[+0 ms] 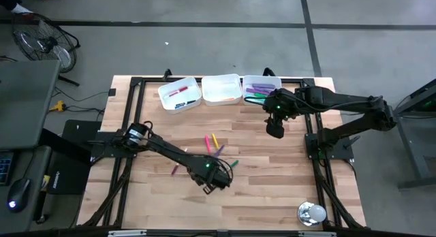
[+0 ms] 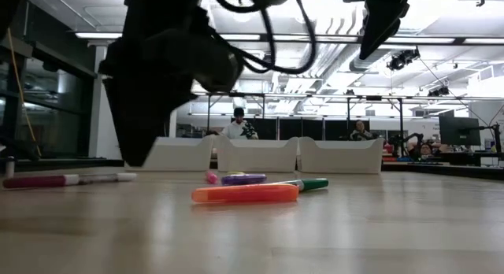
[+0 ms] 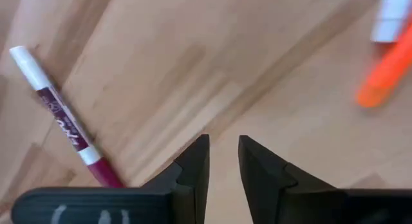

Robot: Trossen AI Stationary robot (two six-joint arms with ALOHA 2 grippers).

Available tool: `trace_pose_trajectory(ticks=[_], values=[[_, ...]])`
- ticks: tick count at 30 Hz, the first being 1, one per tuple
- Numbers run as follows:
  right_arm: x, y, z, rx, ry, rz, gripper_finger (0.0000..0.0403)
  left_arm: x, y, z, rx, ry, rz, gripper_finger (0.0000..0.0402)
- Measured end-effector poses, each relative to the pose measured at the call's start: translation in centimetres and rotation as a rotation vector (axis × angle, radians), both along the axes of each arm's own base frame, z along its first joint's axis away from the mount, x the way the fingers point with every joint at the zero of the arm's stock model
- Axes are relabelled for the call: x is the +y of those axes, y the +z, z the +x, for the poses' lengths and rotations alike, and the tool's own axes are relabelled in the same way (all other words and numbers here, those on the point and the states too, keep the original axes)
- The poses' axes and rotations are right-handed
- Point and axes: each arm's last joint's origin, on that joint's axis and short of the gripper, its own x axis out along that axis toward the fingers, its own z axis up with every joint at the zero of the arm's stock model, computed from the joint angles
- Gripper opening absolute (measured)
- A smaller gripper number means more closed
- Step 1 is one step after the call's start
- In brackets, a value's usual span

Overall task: Pick & Place Markers
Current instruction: Put the pink marker pen into the left white bin

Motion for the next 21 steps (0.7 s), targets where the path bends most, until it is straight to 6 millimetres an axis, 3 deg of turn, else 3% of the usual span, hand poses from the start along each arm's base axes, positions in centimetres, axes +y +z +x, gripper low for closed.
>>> trace_pose_trajectory(ticks=[6,10,12,19,21], values=[[0.1,-0.2,-0.4,0.042,-0.003,0.013,0.0209,1.6,0.5,-1.7,0.202,0.056,0.085,0.0143],[0.5,-0.3,-0.5,0.058,0.008,0.016,0.0209,2.7,-0.4,-1.4,0.189,0.061,0.071,0.0199],[0.8,-0.3,-0.4,0.055,0.012,0.021,0.0209,3.3,0.2,-1.9,0.177,0.064,0.068,0.0217],[1.8,-0.3,-0.4,0.054,0.036,0.019,0.0209,5.6,0.9,-3.7,0.129,0.114,0.044,0.0229],[2.0,-0.3,-0.3,0.053,0.037,0.019,0.0209,6.4,1.1,-5.3,0.118,0.128,0.045,0.0230]])
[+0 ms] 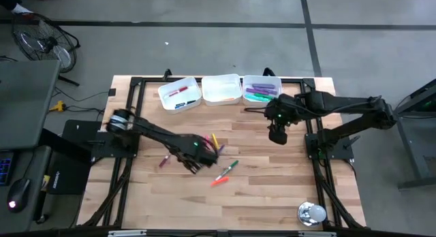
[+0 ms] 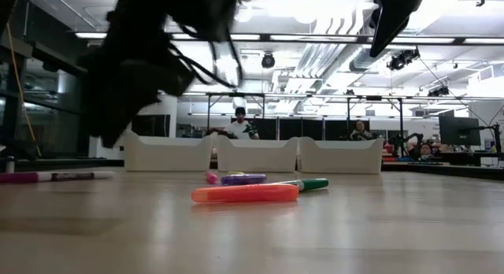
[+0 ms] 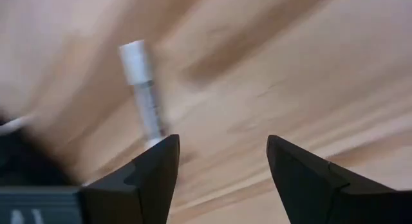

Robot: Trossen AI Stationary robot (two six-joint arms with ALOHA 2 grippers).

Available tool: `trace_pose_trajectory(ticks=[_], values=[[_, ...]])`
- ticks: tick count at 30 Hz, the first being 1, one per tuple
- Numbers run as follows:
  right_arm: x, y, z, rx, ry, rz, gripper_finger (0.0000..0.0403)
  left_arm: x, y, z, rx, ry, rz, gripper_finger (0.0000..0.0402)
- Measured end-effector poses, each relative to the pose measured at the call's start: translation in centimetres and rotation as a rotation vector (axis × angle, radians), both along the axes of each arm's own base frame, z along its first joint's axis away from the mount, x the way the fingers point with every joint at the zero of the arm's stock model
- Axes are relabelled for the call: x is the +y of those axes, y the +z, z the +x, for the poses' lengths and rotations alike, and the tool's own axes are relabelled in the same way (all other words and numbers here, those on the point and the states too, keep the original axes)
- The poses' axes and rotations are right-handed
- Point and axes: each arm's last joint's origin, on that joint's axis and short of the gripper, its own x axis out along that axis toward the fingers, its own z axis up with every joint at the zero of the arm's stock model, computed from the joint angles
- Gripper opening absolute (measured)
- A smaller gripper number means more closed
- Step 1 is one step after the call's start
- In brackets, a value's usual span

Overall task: Pick & Place Markers
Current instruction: Put the pink marker pen into the left white bin

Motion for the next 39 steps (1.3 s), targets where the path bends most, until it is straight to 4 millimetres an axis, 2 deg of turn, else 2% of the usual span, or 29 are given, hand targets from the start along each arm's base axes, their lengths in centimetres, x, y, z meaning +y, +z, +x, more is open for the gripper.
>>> trace_pose_trajectory(ticks=[3,5,8,10,13,15,17,20,27,33,39], values=[[0.3,0.0,0.0,-0.004,0.002,-0.007,0.0209,1.0,-0.6,-1.3,-0.100,0.034,-0.031,0.0230],[0.5,0.0,0.0,-0.006,0.001,-0.021,0.0209,1.6,-1.1,-3.5,-0.055,0.055,-0.016,0.0230],[0.7,0.0,0.1,-0.010,0.002,-0.029,0.0209,2.4,-2.0,-4.8,-0.097,0.089,-0.055,0.0230],[0.8,0.1,0.1,-0.012,-0.003,-0.026,0.0209,2.9,-2.4,-7.0,-0.016,0.100,-0.036,0.0230],[0.8,0.1,0.1,-0.019,-0.003,-0.025,0.0209,3.4,-3.4,-7.7,-0.061,0.111,-0.054,0.0230],[0.8,0.1,0.1,-0.019,-0.005,-0.029,0.0209,3.7,-3.7,-9.1,0.006,0.108,-0.041,0.0230],[0.8,0.1,0.2,-0.024,-0.006,-0.030,0.0209,3.9,-4.3,-9.0,-0.038,0.103,-0.060,0.0230],[0.8,0.1,0.2,-0.029,-0.010,-0.030,0.0209,4.4,-4.7,-10.2,0.005,0.104,-0.052,0.0230],[0.8,0.2,0.3,-0.037,-0.010,-0.031,0.0209,5.5,-5.5,-10.6,0.014,0.071,-0.080,0.0230],[0.8,0.2,0.3,-0.040,-0.011,-0.034,0.0209,6.5,-6.2,-10.5,-0.015,0.042,-0.206,0.0229],[0.7,0.2,0.3,-0.040,-0.021,-0.061,0.0209,6.5,-6.3,-10.4,-0.031,0.063,-0.219,0.0229]])
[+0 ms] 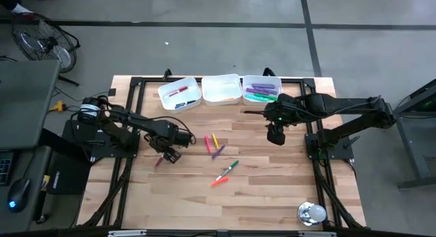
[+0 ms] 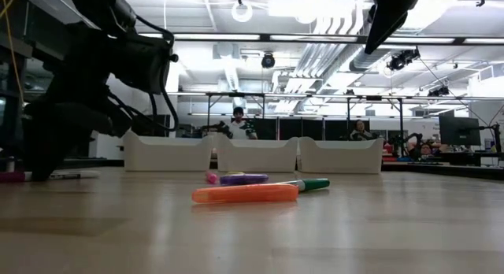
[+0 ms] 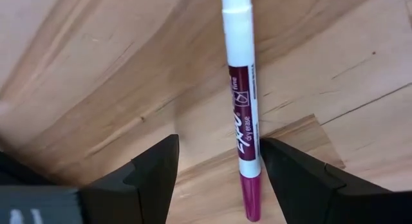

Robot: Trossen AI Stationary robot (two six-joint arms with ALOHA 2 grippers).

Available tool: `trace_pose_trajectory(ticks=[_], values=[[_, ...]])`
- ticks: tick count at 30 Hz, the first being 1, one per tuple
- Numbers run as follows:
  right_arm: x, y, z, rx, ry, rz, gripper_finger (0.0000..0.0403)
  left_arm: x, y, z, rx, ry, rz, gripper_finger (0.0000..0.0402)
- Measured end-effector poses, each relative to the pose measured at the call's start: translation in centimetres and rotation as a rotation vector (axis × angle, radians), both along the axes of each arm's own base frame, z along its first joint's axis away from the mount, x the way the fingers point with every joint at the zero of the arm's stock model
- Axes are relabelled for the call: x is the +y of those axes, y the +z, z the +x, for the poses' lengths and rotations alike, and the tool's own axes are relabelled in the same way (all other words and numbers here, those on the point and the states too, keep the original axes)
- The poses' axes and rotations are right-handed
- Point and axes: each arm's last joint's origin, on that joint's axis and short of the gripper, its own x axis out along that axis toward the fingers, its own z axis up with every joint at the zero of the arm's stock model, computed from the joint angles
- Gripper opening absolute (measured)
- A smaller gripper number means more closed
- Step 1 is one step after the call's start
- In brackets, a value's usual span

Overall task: Pick & Place Markers
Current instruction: Put the pink marker pen into the left white bin

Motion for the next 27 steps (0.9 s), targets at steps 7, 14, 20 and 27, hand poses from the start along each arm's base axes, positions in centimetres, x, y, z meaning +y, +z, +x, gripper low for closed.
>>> trace_pose_trajectory(ticks=[7,14,20,27], values=[[0.0,0.0,0.0,0.000,-0.001,-0.002,0.0209,-0.7,-0.1,0.5,-0.043,0.069,-0.002,0.0219],[0.0,0.0,0.0,-0.001,-0.001,-0.002,0.0209,-1.5,-0.1,0.8,-0.082,0.083,0.063,0.0175],[0.0,0.0,0.0,-0.001,-0.002,-0.001,0.0209,-1.4,-0.4,0.6,-0.081,0.101,0.074,0.0152],[0.0,0.0,0.0,-0.004,-0.008,0.006,0.0209,-1.4,-0.9,0.3,-0.070,0.120,0.066,0.0133]])
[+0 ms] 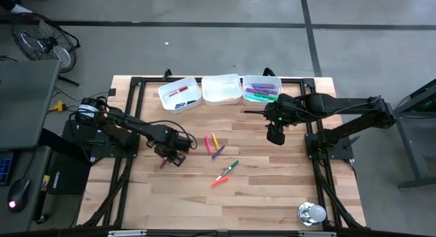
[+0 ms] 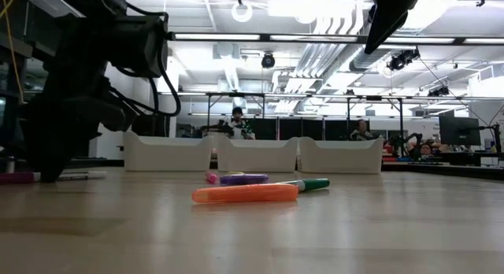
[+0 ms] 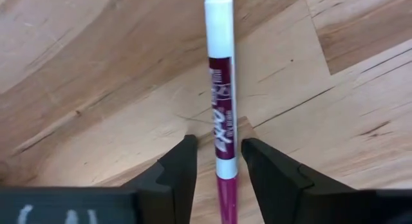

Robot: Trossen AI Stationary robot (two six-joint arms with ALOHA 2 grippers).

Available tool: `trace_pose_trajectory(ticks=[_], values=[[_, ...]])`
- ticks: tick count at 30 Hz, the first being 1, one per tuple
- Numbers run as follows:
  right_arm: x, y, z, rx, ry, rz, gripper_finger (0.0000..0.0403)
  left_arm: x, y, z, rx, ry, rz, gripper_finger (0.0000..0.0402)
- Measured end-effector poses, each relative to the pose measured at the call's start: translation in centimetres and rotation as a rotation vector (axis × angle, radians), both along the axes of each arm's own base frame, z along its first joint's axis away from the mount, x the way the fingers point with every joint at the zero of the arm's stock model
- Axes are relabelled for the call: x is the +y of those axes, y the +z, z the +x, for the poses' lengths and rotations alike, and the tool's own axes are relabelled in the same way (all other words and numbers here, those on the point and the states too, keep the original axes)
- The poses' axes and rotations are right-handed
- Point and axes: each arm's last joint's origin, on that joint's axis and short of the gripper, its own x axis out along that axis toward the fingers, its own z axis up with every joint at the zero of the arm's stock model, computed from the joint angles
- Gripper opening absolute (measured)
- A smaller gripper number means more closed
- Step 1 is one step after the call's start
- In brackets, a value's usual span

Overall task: Pick & Place Markers
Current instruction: Put the pink marker pen into the left white bin

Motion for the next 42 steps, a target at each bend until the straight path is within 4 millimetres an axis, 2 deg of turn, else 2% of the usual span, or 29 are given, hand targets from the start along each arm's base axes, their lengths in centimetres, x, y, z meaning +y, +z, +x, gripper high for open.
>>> trace_pose_trajectory(ticks=[4,12,28,37,42], values=[[0.0,0.0,0.0,0.000,0.000,0.000,0.0209,0.0,0.0,0.0,-0.004,0.008,0.000,0.0108],[0.0,0.0,0.0,-0.001,-0.001,0.000,0.0209,0.0,0.0,0.2,-0.016,0.027,-0.003,0.0028],[0.0,0.0,0.0,0.004,0.014,-0.008,0.0209,0.0,0.5,0.2,-0.030,-0.052,-0.010,0.0028],[-0.1,0.0,0.0,0.008,0.018,-0.038,0.0209,-0.1,2.2,1.6,-0.050,-0.137,0.004,0.0028],[-0.1,0.0,0.0,0.005,0.015,-0.051,0.0209,1.3,3.2,3.0,-0.124,-0.122,0.056,0.0027]])
